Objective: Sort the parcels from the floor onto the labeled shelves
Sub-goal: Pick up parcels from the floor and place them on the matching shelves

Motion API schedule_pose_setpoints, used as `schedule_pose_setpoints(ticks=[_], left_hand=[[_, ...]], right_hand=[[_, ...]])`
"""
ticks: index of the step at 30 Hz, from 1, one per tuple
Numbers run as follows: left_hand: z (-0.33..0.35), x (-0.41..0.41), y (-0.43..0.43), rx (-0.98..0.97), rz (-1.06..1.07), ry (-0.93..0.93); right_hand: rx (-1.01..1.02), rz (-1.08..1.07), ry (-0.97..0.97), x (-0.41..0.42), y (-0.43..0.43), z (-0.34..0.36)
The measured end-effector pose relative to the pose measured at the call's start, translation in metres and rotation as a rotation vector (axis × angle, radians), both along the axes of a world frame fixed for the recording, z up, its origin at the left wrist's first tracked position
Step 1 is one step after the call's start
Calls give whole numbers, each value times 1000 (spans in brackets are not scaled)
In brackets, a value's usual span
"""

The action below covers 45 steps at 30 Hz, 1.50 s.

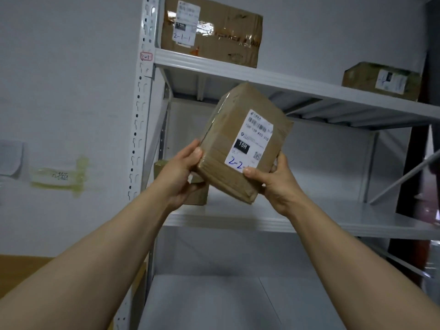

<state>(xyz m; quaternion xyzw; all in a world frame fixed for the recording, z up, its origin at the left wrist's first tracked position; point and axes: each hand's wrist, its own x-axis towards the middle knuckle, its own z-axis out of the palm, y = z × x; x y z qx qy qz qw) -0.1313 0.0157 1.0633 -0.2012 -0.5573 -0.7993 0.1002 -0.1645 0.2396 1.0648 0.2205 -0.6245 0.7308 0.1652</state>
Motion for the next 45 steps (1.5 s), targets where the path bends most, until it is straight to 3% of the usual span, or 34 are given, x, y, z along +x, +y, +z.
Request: schedule_pose_setpoints(ticks=[4, 8, 15, 22, 31, 36, 39, 45], left_hand=[[42, -25, 19, -426, 184, 72], [55, -63, 41, -592, 205, 163], [1, -166, 98, -503, 215, 163], [-63, -249, 130, -481, 313, 88], [-86, -312, 136, -512, 503, 20], [-121, -322, 124, -756, 783, -126], [-135, -323, 127, -776, 986, -69], [-141, -318, 131, -946, 982, 30]], right_hand=[[-31, -53, 138, -27, 26, 24], [130, -206, 247, -61, 55, 38], [332, -391, 152, -149, 98, 4], [454, -358, 101, -239, 117, -45], [483, -287, 21, -316, 111, -73], [545, -268, -97, -334, 91, -105], [527, -303, -103, -339, 83, -113], [503, -310, -123, -347, 66, -116]])
